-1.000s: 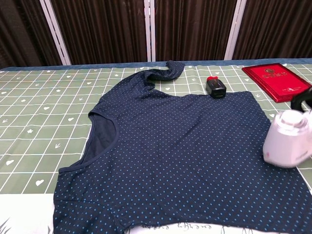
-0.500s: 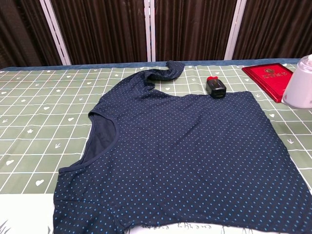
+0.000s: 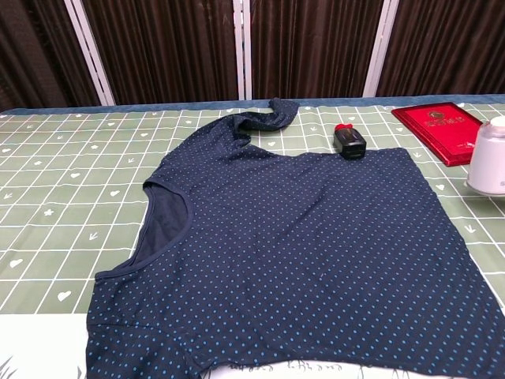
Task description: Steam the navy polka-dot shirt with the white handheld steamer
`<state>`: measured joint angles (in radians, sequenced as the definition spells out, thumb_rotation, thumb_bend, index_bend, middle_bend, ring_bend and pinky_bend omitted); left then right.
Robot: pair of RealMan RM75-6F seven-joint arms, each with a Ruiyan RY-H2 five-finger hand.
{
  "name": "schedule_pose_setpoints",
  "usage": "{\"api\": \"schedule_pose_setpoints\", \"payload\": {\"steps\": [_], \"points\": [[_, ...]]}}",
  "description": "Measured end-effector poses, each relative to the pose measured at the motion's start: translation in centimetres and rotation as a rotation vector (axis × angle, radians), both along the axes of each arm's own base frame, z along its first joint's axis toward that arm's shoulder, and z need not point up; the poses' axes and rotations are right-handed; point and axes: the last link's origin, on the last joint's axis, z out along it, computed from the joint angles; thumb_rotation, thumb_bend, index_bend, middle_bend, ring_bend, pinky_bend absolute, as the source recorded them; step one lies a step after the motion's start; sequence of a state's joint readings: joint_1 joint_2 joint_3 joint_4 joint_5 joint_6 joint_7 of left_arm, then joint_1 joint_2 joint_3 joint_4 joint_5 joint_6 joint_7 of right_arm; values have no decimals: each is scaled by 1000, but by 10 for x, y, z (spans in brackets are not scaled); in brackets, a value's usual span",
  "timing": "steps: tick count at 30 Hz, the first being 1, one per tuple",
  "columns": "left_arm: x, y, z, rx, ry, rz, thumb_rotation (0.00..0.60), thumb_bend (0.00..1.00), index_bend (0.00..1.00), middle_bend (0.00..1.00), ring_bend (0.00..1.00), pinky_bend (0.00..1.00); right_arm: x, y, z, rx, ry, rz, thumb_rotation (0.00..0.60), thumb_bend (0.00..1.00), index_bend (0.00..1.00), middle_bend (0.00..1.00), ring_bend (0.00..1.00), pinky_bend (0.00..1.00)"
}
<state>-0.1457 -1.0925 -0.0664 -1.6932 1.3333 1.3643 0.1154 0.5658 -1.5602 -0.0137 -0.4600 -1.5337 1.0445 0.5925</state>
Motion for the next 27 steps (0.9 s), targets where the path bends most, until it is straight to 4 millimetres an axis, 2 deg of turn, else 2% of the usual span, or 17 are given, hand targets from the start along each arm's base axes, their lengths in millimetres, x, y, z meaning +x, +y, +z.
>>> {"api": "schedule_pose_setpoints", "payload": {"steps": [3,5,7,10,13,16,19,21,27], "points": [[0,0,1,3,0,0,600,0,0,0,0,0,1,0,-6,8,7,-8,600,512,631,553,554,760],[0,0,1,2,-1,-1,600,0,0,0,0,0,1,1,-7,7,16,-5,600,412,563,509,512,708],[0,-1,1,2,-1,-2,600,0,0,0,0,0,1,2,-7,7,22,-2,600,259,433,401,407,631],[0,-1,1,2,-1,-4,600,0,0,0,0,0,1,4,-8,12,29,0,600,103,261,216,235,506],[1,-1,2,3,-3,-6,600,0,0,0,0,0,0,7,-9,23,32,-2,600,8,131,72,79,382],[1,-2,2,4,-5,-8,600,0,0,0,0,0,-2,11,-10,40,30,-9,600,0,60,7,6,232],[1,-2,2,2,-5,-10,600,0,0,0,0,0,-2,15,-9,55,25,-10,600,0,3,0,0,82],[1,-2,2,1,-4,-9,600,0,0,0,0,0,-2,19,-8,67,26,-9,600,0,0,0,0,15],[2,-3,2,0,-5,-16,600,0,0,0,0,0,3,39,-1,100,54,-8,600,0,0,0,0,0]]}}
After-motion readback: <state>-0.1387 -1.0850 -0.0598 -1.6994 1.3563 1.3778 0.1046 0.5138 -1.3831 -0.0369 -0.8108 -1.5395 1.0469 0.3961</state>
